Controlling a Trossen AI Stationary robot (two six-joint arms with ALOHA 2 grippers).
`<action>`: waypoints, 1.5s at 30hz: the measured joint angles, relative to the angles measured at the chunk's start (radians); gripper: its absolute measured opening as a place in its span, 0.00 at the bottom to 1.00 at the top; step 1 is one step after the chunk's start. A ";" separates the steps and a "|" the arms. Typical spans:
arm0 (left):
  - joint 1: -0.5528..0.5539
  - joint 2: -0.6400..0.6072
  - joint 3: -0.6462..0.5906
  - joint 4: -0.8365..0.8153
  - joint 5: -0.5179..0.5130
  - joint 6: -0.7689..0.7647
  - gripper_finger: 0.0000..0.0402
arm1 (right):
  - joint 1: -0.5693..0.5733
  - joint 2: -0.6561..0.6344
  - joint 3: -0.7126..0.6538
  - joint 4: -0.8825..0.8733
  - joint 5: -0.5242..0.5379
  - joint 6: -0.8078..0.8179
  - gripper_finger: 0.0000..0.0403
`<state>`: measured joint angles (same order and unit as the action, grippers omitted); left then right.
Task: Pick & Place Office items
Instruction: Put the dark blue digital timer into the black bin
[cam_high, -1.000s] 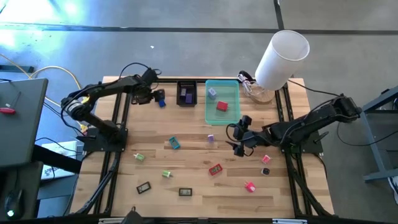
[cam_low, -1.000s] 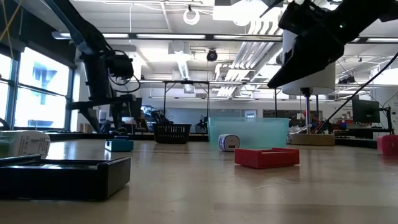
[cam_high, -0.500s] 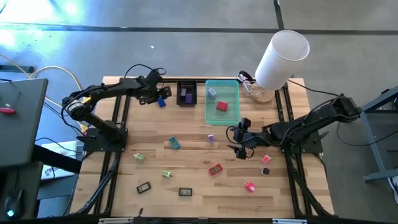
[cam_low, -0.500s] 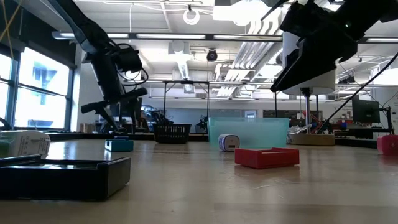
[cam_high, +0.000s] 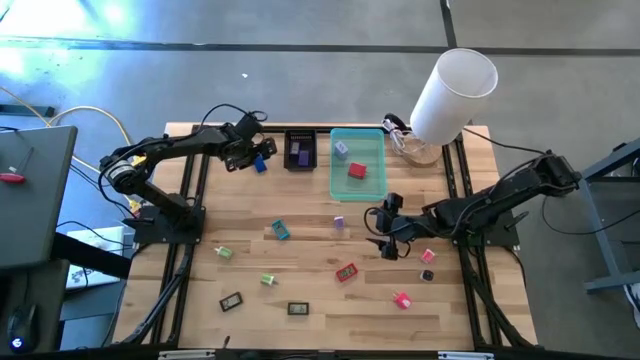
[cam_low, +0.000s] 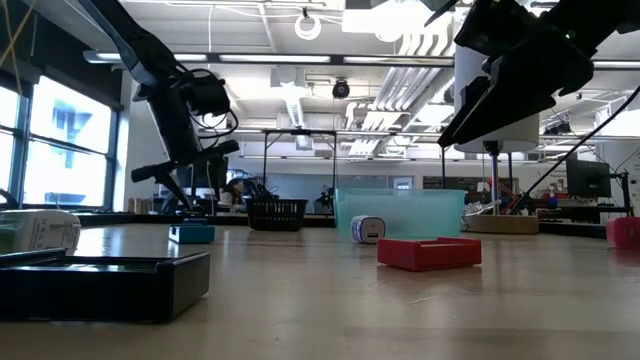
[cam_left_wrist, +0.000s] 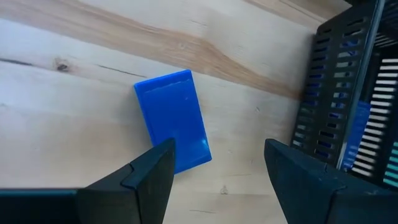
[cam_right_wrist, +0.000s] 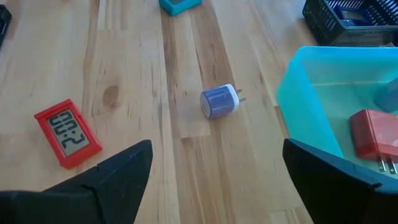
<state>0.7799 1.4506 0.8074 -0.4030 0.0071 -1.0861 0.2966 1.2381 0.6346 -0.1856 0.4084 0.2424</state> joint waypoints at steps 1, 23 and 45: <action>0.002 0.000 0.000 0.000 0.000 -0.006 0.59 | 0.000 0.000 0.000 0.000 0.000 0.000 0.87; 0.004 0.032 0.000 -0.030 0.001 -0.088 0.59 | 0.037 0.000 0.000 -0.037 0.000 0.027 0.87; 0.003 0.145 0.004 -0.008 -0.036 -0.141 0.59 | 0.085 0.000 0.000 -0.049 0.000 0.046 0.87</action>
<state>0.7830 1.5959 0.8115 -0.4114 -0.0291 -1.2271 0.3820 1.2381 0.6342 -0.2343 0.4084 0.2889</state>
